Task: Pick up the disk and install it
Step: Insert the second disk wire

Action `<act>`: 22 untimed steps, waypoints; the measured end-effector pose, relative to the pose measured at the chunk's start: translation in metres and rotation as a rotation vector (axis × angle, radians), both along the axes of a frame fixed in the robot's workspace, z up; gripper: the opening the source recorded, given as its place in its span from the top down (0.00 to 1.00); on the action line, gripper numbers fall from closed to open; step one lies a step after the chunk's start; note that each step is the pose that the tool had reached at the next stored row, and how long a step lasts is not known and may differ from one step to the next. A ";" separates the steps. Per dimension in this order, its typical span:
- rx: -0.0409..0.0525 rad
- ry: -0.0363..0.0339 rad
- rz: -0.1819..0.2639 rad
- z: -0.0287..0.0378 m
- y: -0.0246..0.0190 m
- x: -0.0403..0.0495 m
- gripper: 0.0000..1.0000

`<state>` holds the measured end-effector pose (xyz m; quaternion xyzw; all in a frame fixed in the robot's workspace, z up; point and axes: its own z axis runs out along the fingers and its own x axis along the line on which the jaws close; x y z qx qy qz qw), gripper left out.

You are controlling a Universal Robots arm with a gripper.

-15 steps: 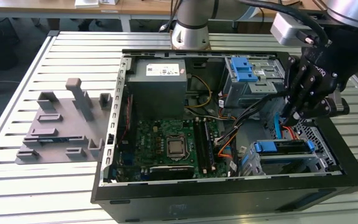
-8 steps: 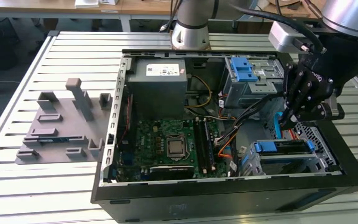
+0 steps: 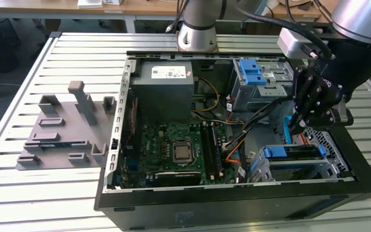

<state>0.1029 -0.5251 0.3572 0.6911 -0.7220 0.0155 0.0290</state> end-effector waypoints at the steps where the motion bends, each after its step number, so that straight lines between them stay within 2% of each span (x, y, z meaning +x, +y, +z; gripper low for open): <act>1: 0.0124 0.0000 0.000 -0.0004 -0.0001 0.0000 0.84; 2: 0.0181 -0.0001 0.000 -0.0006 -0.0001 0.0000 0.84; 5: 0.0192 0.0000 0.000 -0.0012 -0.0003 0.0001 0.84; 6: 0.0192 0.0001 0.000 -0.0016 -0.0016 0.0001 0.84; 10: 0.0197 0.0000 0.000 -0.0047 -0.0112 0.0000 0.84; 12: 0.0204 0.0001 0.000 -0.0073 -0.0139 0.0001 0.84; 18: 0.0215 0.0000 0.000 -0.0086 -0.0141 0.0001 0.84; 21: 0.0523 0.0007 0.000 -0.0091 -0.0144 0.0000 0.84; 22: 0.0568 0.0008 0.000 -0.0095 -0.0148 0.0001 0.84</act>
